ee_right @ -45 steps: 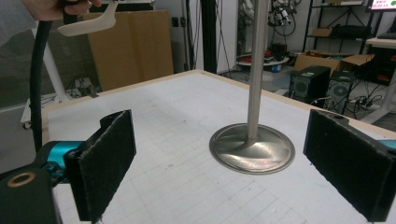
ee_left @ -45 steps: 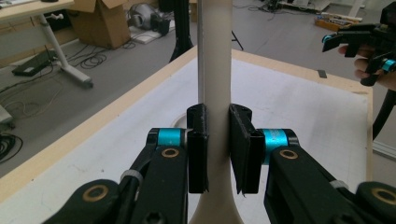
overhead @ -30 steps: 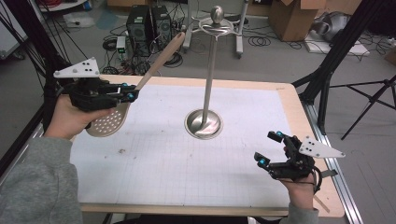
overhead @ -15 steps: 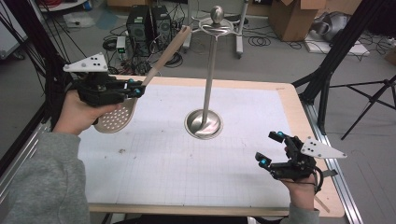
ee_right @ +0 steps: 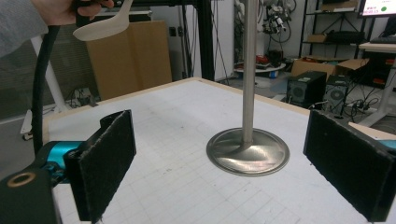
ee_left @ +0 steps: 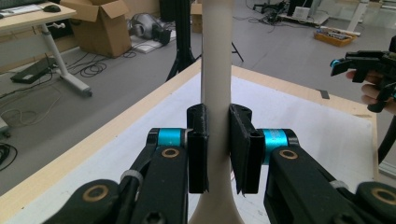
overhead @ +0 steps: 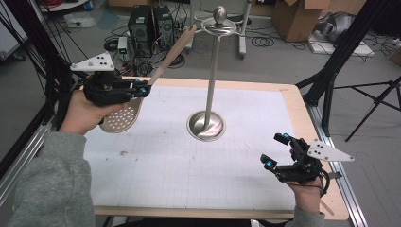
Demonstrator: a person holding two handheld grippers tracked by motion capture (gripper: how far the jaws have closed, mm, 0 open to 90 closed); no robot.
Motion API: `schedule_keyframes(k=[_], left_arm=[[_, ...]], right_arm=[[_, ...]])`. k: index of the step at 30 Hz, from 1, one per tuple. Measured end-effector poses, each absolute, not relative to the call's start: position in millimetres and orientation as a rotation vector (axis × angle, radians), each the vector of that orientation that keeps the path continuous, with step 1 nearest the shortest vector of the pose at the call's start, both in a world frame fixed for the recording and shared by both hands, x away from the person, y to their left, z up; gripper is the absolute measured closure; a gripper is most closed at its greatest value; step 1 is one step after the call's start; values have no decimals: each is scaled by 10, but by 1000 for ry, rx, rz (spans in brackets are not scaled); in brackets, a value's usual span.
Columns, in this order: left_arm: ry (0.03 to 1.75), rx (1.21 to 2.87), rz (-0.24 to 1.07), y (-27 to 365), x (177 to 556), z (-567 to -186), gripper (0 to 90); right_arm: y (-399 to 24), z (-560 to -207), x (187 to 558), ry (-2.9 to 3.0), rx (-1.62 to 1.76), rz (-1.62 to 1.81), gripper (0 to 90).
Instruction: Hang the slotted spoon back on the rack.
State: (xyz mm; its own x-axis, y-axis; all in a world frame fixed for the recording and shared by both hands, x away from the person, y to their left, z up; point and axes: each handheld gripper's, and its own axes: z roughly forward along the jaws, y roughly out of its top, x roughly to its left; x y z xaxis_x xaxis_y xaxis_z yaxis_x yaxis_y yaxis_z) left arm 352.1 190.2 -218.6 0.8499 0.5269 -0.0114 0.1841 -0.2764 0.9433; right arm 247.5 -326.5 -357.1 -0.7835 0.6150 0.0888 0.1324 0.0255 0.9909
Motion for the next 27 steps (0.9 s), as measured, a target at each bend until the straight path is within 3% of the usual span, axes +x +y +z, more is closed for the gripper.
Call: schedule_keyframes(k=[27], left_arm=[[544,1841,331,1797,3607,-2312,777]], right_arm=[[-3301,-3539,2449,1920,751,1851,82]])
